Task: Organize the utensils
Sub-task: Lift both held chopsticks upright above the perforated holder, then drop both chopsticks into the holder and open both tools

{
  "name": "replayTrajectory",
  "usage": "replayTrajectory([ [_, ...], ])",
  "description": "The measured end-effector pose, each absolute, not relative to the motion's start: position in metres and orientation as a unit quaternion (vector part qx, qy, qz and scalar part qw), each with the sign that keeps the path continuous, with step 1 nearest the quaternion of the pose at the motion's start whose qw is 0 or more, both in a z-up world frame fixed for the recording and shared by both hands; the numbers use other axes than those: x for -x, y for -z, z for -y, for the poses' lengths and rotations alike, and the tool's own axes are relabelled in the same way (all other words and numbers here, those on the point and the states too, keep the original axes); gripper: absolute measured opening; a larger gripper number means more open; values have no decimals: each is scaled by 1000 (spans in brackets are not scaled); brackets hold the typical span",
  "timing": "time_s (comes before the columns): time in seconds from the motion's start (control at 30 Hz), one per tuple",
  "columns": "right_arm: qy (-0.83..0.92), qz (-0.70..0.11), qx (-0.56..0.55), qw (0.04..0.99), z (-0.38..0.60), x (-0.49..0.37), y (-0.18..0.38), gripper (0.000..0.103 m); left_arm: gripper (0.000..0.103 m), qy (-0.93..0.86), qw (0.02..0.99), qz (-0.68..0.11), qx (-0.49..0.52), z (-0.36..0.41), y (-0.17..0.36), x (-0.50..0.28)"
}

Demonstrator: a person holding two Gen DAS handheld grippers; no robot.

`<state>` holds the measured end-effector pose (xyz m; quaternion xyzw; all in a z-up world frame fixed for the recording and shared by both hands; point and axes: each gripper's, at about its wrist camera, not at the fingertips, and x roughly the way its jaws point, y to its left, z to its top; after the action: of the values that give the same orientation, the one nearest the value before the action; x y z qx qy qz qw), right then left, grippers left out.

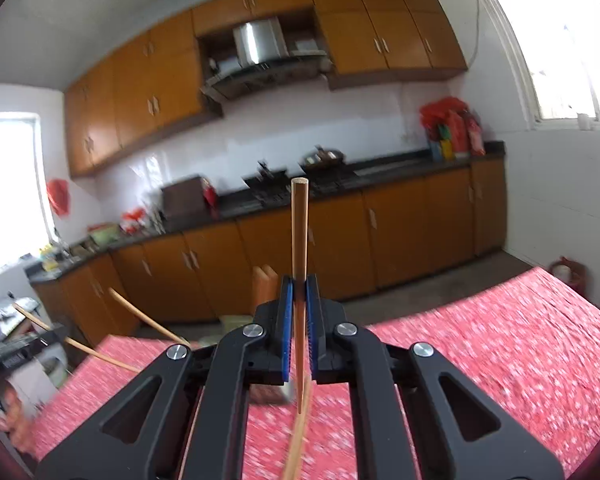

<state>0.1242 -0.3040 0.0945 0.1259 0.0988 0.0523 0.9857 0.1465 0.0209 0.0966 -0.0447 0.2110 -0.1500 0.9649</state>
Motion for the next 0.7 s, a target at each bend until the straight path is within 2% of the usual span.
replayTrajectory([
  [0.4,-77,-24,-129,988,269,-150,-129,7,8,152,979,-132,40,11,-160,-174],
  [0.57,-64,-25,-104,992,252,-169,-119,7,8,124,983,-126,56,22,-157,-207],
  [0.7,-65,-69,-111,989,250,-192,-98,7,8,121,978,-159,66,30,-136,-238],
])
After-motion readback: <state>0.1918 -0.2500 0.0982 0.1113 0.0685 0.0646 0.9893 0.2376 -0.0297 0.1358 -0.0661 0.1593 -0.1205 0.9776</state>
